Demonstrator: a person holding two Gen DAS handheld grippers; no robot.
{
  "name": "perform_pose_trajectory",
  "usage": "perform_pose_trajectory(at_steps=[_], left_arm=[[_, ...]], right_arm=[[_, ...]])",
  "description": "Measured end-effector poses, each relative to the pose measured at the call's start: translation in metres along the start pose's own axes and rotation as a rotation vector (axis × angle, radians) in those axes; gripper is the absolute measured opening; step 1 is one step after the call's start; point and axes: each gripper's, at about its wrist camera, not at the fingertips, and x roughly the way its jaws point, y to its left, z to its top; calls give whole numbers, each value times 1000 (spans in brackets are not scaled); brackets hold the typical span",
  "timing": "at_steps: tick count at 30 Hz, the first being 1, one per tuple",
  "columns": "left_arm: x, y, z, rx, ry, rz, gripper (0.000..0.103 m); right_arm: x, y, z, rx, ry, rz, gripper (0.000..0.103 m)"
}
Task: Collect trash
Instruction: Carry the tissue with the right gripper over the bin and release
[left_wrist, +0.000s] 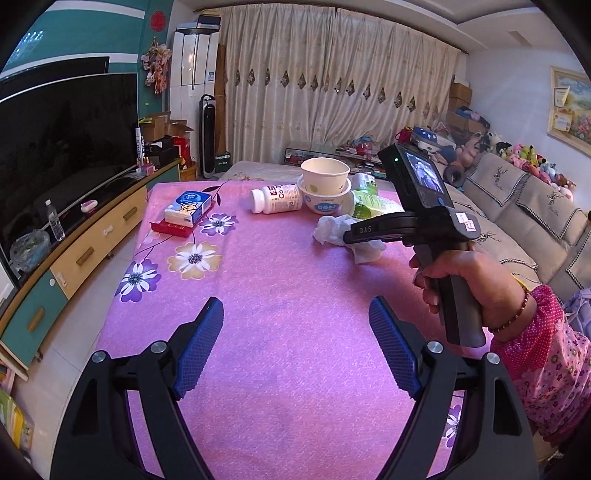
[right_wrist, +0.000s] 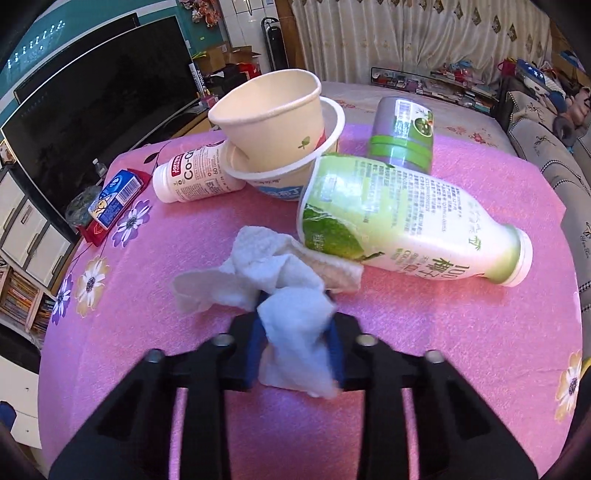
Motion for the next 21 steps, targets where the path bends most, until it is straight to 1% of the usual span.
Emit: perform_pose_trajectory(at_steps=[3,7,12,17,21], left_arm=[[-3,-3,0,2,-3,0,80],[-7,-7,-1,4,-9,-6,80],[-15,-17,-1,20,-21,-14,80],[-23,-30,-3,40,-28,-28,80],[-29,-47,-3,68,-35,-38,80]], right_arm=[[-9,5,-5,-8,-3,29,17],[-30,18,-18,-45,-21,67,16],[-76,25,-43,-86,-74,102,16],[-121,15,-68,-86,-151,83,16],[-152,-8,-87,-54,-203,50,16]])
